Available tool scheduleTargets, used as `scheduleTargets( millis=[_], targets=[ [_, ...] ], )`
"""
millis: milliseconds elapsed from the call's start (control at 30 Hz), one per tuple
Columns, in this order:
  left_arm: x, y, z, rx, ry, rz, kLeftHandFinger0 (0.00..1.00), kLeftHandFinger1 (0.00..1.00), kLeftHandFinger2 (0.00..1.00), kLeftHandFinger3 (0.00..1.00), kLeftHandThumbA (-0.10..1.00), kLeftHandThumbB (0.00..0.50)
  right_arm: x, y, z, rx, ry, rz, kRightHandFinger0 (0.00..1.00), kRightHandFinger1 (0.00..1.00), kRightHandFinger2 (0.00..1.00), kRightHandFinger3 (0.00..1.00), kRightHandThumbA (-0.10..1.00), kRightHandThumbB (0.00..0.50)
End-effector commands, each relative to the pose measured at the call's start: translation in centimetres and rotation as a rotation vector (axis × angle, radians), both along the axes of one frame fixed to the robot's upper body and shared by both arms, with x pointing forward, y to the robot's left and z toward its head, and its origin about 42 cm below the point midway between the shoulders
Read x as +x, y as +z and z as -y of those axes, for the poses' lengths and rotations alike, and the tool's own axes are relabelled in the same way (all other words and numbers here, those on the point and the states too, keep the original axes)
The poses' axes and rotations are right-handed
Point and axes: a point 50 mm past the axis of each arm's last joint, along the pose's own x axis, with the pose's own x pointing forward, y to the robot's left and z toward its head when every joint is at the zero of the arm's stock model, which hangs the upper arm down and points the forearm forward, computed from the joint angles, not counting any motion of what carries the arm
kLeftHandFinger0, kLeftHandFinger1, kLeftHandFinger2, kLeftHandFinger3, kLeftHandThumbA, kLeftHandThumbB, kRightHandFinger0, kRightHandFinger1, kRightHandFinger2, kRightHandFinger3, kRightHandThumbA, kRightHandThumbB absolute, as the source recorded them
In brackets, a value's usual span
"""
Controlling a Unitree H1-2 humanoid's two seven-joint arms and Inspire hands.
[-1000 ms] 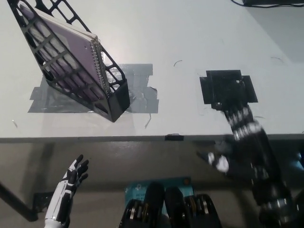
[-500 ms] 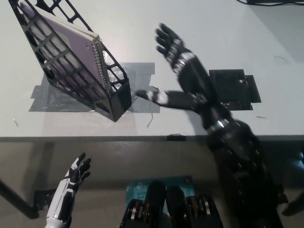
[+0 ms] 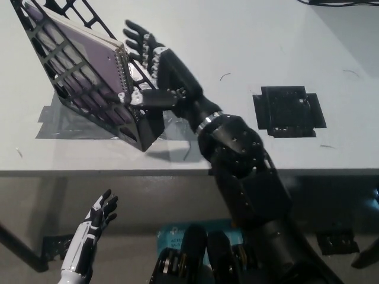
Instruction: A shelf with a book inside it is placed on the center of the desk infront of the robot. The robot uses its right hand to grab the book, take it out and hand it to a person.
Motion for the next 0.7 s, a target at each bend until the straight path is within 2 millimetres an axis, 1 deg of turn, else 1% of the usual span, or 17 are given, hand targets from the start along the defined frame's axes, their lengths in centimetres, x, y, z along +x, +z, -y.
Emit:
scheduleTargets(
  millis=[0, 100, 133, 167, 200, 267, 333, 367, 400, 500, 567, 633, 667],
  targets=[
    [0.3, 1.4, 0.1, -0.006, -0.033, 0.048, 1.00, 1.00, 1.00, 1.00, 0.99, 0.345, -0.3, 3.7, -2.5, 0.014, 0.043, 0.118, 1.00, 1.00, 1.00, 1.00, 1.00, 0.398],
    [0.4, 1.5, 0.2, -0.006, -0.035, 0.054, 1.00, 1.00, 1.00, 1.00, 0.99, 0.328, -0.5, 3.9, -3.1, -0.003, 0.058, 0.123, 1.00, 1.00, 1.00, 1.00, 1.00, 0.408],
    [0.5, 1.5, 0.2, -0.005, -0.036, 0.056, 1.00, 1.00, 1.00, 1.00, 0.99, 0.328, -0.6, 4.0, -3.3, -0.005, 0.063, 0.126, 1.00, 1.00, 1.00, 1.00, 1.00, 0.408],
    [0.5, 1.5, 0.1, -0.003, -0.038, 0.059, 1.00, 1.00, 1.00, 1.00, 0.99, 0.314, -0.6, 4.0, -3.5, -0.020, 0.060, 0.128, 1.00, 1.00, 1.00, 1.00, 1.00, 0.400],
    [0.6, 1.5, 0.1, 0.002, -0.038, 0.062, 1.00, 1.00, 1.00, 1.00, 0.99, 0.310, -0.6, 4.1, -3.6, -0.030, 0.058, 0.127, 1.00, 1.00, 1.00, 1.00, 1.00, 0.399],
    [0.5, 1.5, 0.1, 0.003, -0.039, 0.055, 1.00, 1.00, 1.00, 1.00, 0.99, 0.306, -0.6, 4.0, -3.9, -0.028, 0.066, 0.124, 1.00, 1.00, 1.00, 1.00, 1.00, 0.395],
    [0.6, 1.6, 0.1, 0.003, -0.041, 0.055, 1.00, 1.00, 1.00, 1.00, 0.99, 0.318, -0.5, 4.0, -4.2, -0.022, 0.080, 0.123, 1.00, 1.00, 1.00, 1.00, 1.00, 0.385],
    [0.6, 1.6, 0.1, 0.003, -0.042, 0.053, 1.00, 1.00, 1.00, 1.00, 0.99, 0.313, -0.5, 4.0, -4.3, -0.025, 0.080, 0.121, 1.00, 1.00, 1.00, 1.00, 1.00, 0.403],
    [0.6, 1.7, 0.0, 0.001, -0.044, 0.053, 1.00, 1.00, 1.00, 1.00, 0.98, 0.306, -0.5, 3.9, -4.6, -0.047, 0.075, 0.124, 1.00, 1.00, 1.00, 1.00, 1.00, 0.404],
    [0.7, 1.7, 0.0, 0.007, -0.046, 0.058, 1.00, 1.00, 1.00, 1.00, 0.99, 0.301, -0.5, 3.8, -4.9, -0.040, 0.087, 0.108, 1.00, 1.00, 1.00, 1.00, 1.00, 0.389],
    [0.7, 1.7, 0.0, 0.018, -0.053, 0.071, 1.00, 1.00, 1.00, 1.00, 1.00, 0.284, -0.4, 3.6, -5.3, -0.034, 0.097, 0.091, 1.00, 1.00, 1.00, 1.00, 1.00, 0.370],
    [0.7, 1.7, 0.0, 0.015, -0.054, 0.076, 1.00, 1.00, 1.00, 1.00, 1.00, 0.275, -0.1, 3.4, -5.6, -0.038, 0.100, 0.081, 1.00, 1.00, 1.00, 1.00, 1.00, 0.371],
    [0.7, 1.7, 0.0, 0.012, -0.054, 0.077, 1.00, 1.00, 1.00, 1.00, 1.00, 0.270, 0.0, 3.4, -5.8, -0.044, 0.098, 0.081, 1.00, 1.00, 1.00, 1.00, 1.00, 0.363]
  ],
)
